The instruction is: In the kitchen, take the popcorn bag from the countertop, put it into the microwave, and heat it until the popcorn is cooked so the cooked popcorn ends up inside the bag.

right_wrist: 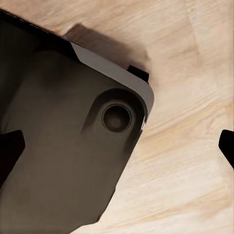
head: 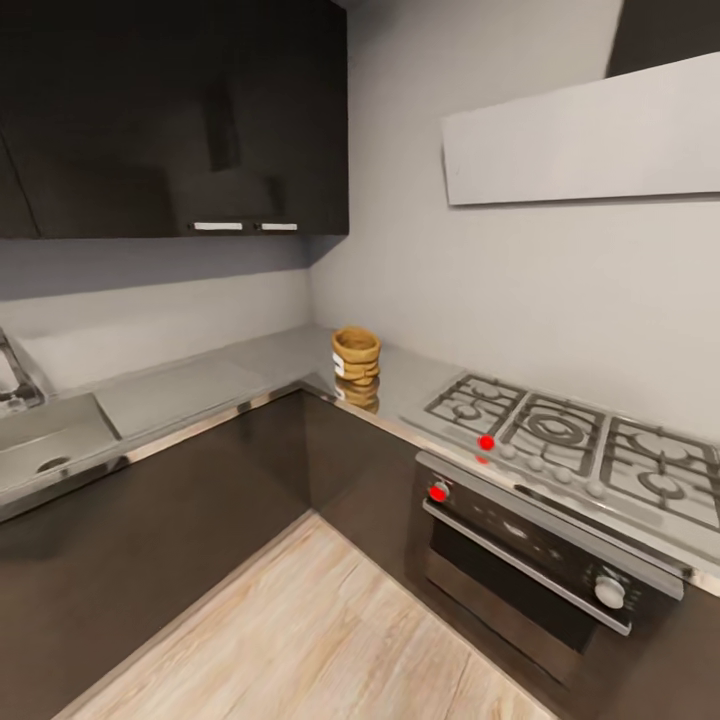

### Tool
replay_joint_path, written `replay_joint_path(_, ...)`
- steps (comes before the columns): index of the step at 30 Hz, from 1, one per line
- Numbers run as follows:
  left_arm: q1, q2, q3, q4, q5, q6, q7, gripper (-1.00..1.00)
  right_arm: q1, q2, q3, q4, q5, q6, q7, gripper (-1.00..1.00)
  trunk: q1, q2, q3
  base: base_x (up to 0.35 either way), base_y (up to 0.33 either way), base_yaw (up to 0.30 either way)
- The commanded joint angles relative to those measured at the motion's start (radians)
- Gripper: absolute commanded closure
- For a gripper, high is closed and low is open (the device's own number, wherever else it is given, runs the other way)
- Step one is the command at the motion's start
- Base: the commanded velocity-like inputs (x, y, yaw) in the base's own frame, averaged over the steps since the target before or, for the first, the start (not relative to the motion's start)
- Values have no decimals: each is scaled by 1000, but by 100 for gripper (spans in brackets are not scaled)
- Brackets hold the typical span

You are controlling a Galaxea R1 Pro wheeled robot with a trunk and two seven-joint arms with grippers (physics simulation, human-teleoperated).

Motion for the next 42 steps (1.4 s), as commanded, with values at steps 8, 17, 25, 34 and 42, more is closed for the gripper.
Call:
replay_joint_path(8, 0, 0, 8, -1, 2, -1, -3, -100, -1, -1, -8, 3, 9, -3, 3, -100, 1, -1, -1, 315, 186, 0)
replay_joint_path(17, 0, -1, 9, -1, 2, -1, -3, -100, -1, -1, -7, 4, 12, -1, 13, -100, 1, -1, -1, 315, 171, 0)
replay_joint_path(25, 0, -1, 9, -1, 2, -1, -3, -100, -1, -2, -7, 4, 12, -2, 11, -100, 1, -1, -1, 316, 100, 0)
replay_joint_path(34, 0, -1, 8, -1, 1, -2, -3, -100, -1, 2, -6, 3, 13, -2, 8, -100, 1, -1, -1, 284, 7, 0)
replay_joint_path(42, 0, -3, 6, -1, -1, -15, 9, -100, -3, 138, 2, -226, 50, 127, 19, -100, 1, -1, -1, 17, 0, 0)
